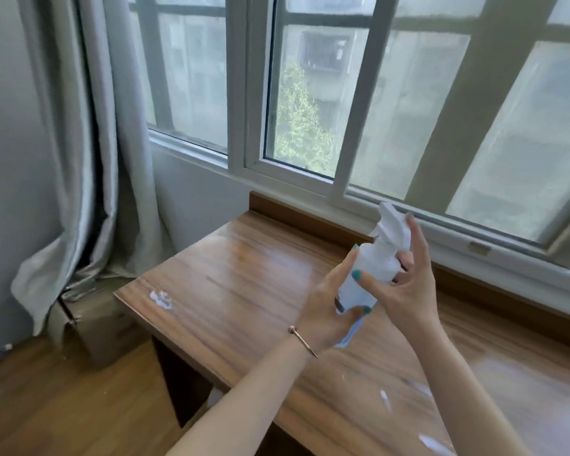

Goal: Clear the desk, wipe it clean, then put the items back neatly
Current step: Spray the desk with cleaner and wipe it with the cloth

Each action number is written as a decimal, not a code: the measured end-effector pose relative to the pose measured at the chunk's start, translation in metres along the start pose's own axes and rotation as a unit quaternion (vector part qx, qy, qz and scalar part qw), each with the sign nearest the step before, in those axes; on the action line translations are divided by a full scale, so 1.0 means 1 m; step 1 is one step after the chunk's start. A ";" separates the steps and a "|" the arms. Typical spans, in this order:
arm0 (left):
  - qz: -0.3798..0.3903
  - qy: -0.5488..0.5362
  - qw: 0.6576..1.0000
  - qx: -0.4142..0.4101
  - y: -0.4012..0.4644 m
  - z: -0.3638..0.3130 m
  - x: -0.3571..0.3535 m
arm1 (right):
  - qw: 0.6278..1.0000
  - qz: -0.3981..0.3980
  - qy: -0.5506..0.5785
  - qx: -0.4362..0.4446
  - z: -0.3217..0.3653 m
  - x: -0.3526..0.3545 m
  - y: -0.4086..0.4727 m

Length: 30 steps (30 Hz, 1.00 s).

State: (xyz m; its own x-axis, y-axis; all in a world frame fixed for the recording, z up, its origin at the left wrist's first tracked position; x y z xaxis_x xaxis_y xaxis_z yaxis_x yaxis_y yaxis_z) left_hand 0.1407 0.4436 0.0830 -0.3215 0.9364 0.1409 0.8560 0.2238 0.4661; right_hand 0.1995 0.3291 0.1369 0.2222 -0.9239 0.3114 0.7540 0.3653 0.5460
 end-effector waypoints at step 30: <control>0.024 -0.048 0.997 0.063 0.059 0.117 0.195 | 0.997 -0.065 -0.032 0.033 -0.017 -0.230 0.092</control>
State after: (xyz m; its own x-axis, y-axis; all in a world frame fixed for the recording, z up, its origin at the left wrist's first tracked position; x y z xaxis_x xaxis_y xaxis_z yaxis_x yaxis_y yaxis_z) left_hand 0.1760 0.6712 0.0355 -0.2442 0.9669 0.0737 0.9153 0.2047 0.3467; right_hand 0.2285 0.5735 0.1024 0.0838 -0.9553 0.2834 0.7306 0.2524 0.6345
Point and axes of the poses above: each hand's wrist, its own y-axis towards the middle knuckle, its own x-axis out of the back of the hand, z = x × y, the point moved 8 cm from there along y, towards the middle knuckle, and after that the axes turned 7 degrees about -y, right-handed, at the moved point
